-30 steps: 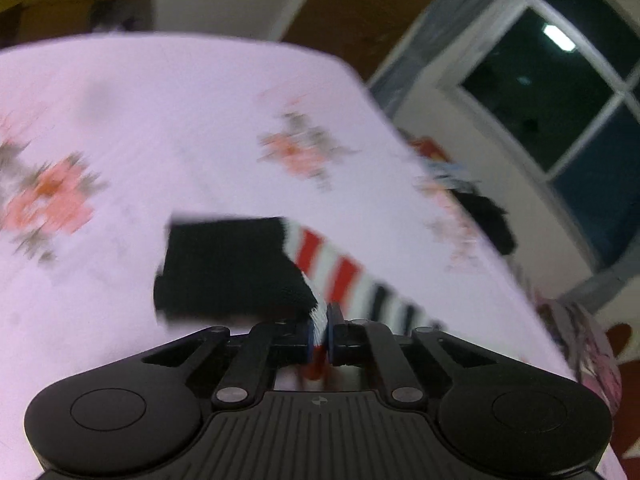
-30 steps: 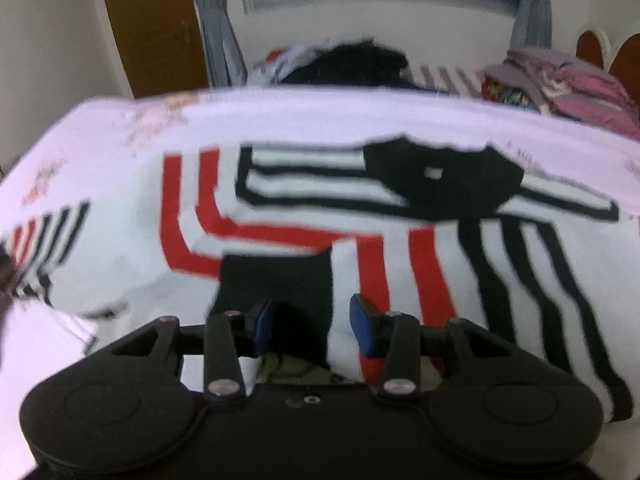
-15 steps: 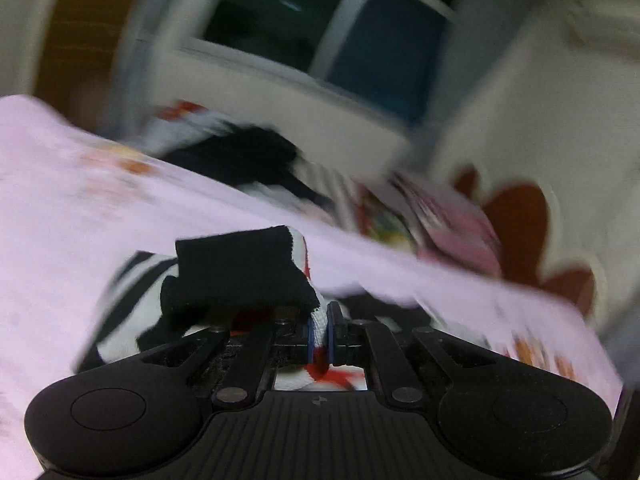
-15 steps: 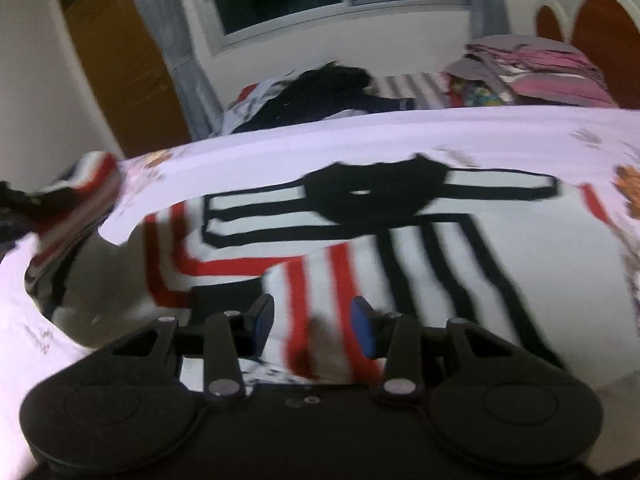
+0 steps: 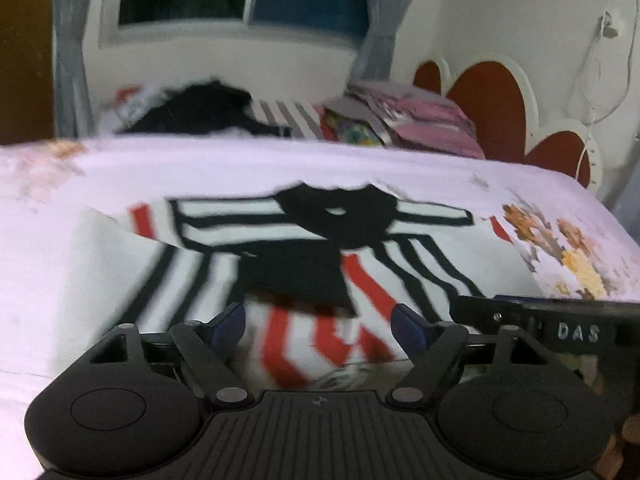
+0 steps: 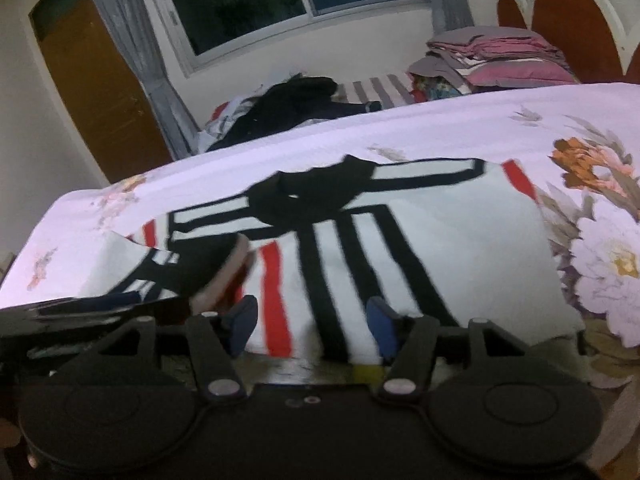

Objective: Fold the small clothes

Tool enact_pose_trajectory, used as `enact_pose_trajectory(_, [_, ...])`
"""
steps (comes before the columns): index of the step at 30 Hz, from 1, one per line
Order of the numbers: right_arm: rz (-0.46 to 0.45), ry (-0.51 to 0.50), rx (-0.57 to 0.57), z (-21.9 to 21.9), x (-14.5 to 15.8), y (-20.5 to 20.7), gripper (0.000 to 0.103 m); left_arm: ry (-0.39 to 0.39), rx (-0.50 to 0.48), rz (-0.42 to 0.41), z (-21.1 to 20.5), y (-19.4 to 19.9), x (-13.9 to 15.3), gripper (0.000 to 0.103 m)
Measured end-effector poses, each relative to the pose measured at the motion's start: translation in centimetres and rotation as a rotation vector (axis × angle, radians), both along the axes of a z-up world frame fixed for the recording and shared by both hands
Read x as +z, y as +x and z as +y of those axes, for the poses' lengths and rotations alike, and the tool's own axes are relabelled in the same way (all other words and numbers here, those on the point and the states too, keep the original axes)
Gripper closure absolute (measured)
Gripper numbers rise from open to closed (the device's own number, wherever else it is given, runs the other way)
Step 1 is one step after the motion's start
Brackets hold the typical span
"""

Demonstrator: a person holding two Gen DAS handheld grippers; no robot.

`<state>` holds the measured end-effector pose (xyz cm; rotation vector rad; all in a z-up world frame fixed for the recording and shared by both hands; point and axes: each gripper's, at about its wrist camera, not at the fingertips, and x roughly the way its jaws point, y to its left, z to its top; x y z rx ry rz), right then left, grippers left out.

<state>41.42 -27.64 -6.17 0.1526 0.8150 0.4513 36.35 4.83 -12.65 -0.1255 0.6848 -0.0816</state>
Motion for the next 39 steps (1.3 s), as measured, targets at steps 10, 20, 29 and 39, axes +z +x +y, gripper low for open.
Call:
enact_pose_trajectory(10, [-0.033,-0.099,0.151,8.7,-1.0,0.6,0.034,0.110,0.236,0.048,8.6,-4.8,-1.9,0.025])
enact_pose_trajectory(20, [-0.019,-0.154,0.110,10.4,-1.7,3.2,0.091,0.163,0.276,0.061,9.9,-2.1,-5.3,0.040])
enact_pose_trajectory(29, [-0.047,-0.083,-0.100,1.1,0.0,3.4,0.096,0.183,0.243,0.042,8.7,-0.2,-5.8,0.074])
enact_pose_trajectory(39, [0.078,-0.023,-0.205,-3.2,-3.3,2.8,0.061,0.185,0.223,0.064,8.5,-0.3,-6.0,0.074])
